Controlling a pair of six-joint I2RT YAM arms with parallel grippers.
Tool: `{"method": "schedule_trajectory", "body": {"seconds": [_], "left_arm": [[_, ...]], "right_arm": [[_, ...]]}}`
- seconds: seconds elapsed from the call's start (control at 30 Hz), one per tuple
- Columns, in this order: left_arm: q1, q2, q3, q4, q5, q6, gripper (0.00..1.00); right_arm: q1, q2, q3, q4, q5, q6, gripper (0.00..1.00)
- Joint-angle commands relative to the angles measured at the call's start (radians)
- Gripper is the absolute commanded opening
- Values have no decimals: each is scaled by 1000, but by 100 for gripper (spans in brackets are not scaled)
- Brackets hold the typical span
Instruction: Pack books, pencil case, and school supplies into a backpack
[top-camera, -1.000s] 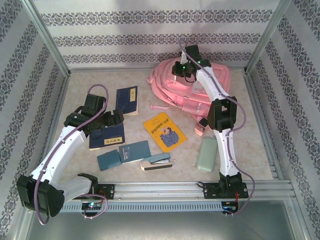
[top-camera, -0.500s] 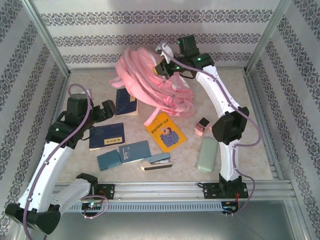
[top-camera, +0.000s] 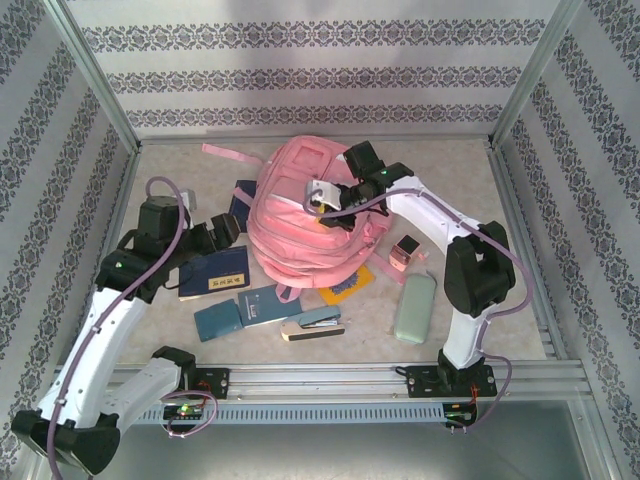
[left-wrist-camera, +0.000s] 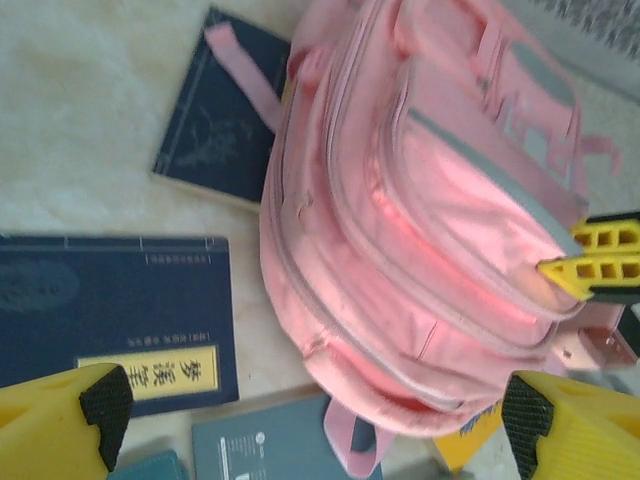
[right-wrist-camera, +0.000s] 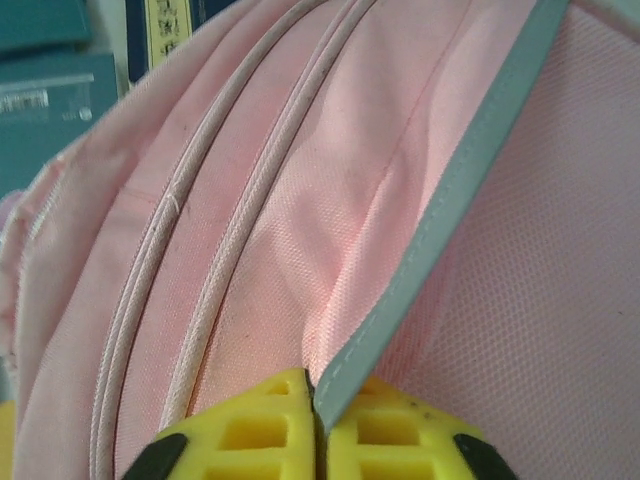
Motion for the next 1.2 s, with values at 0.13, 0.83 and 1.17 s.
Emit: {"method": "schedule_trajectory", "body": {"seconds": [0.13, 0.83, 1.17], "left_arm": [[12, 78, -20, 57, 147, 35, 91], [-212, 209, 23, 32, 139, 101, 85], [-212, 204, 44, 24, 115, 163, 84]], "right_arm": [[7, -38, -8, 97, 55, -67, 34], [19, -82, -107, 65, 0, 329, 58], [33, 46, -11, -19, -80, 334, 28]]}}
